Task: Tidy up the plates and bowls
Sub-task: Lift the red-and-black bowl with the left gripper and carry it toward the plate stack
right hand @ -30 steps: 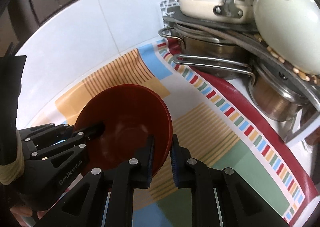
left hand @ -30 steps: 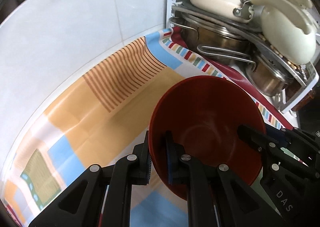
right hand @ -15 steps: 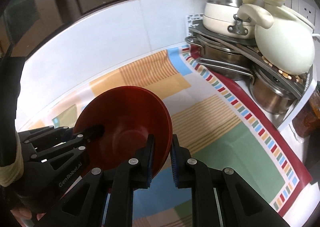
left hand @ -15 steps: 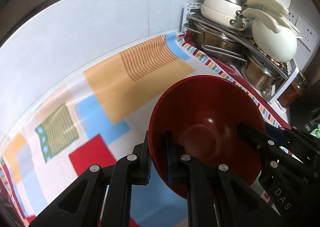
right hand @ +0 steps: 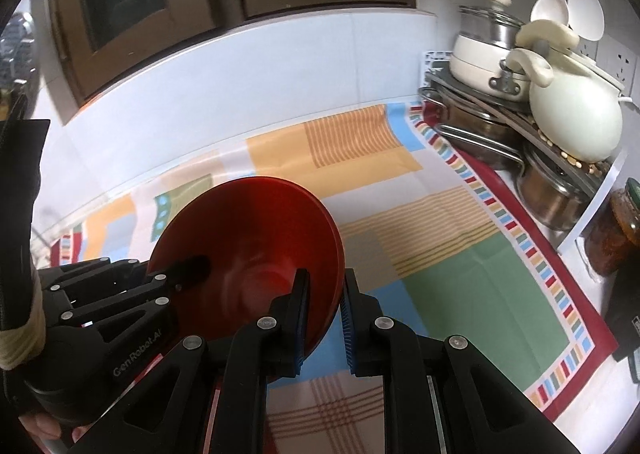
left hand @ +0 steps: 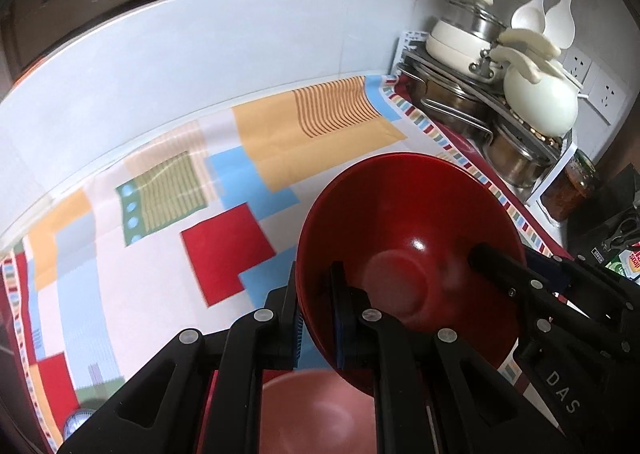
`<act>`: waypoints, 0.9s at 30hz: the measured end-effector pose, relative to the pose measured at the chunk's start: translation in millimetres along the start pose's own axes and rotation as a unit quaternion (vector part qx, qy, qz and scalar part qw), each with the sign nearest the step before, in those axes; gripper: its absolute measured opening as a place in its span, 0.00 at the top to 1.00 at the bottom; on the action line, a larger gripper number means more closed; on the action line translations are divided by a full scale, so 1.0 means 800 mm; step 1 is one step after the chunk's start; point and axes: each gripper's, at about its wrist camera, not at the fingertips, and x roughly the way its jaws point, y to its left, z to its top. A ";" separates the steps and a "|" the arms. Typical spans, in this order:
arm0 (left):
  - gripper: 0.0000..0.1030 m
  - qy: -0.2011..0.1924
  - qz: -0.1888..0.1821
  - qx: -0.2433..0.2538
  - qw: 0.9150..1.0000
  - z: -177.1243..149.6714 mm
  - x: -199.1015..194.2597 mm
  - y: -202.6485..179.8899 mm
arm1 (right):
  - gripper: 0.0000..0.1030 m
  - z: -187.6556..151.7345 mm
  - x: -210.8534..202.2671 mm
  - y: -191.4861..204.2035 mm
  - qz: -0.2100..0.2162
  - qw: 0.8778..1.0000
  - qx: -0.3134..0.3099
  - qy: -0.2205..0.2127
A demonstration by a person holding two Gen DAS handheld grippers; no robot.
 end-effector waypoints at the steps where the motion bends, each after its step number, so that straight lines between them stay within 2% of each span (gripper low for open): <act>1: 0.87 -0.004 0.005 -0.002 1.000 -0.006 -0.007 0.003 | 0.84 -0.003 -0.003 0.004 0.004 1.000 -0.003 0.000; 9: 0.87 -0.005 0.003 -0.035 0.999 -0.045 -0.039 0.026 | 0.84 -0.025 -0.028 0.032 0.030 0.999 -0.022 0.001; 21: 0.87 0.013 0.019 -0.065 0.998 -0.100 -0.058 0.045 | 0.84 -0.063 -0.034 0.065 0.062 0.996 -0.059 0.040; 27: 0.86 0.033 0.018 -0.072 0.997 -0.126 -0.057 0.051 | 0.84 -0.080 -0.028 0.069 0.079 0.992 -0.065 0.067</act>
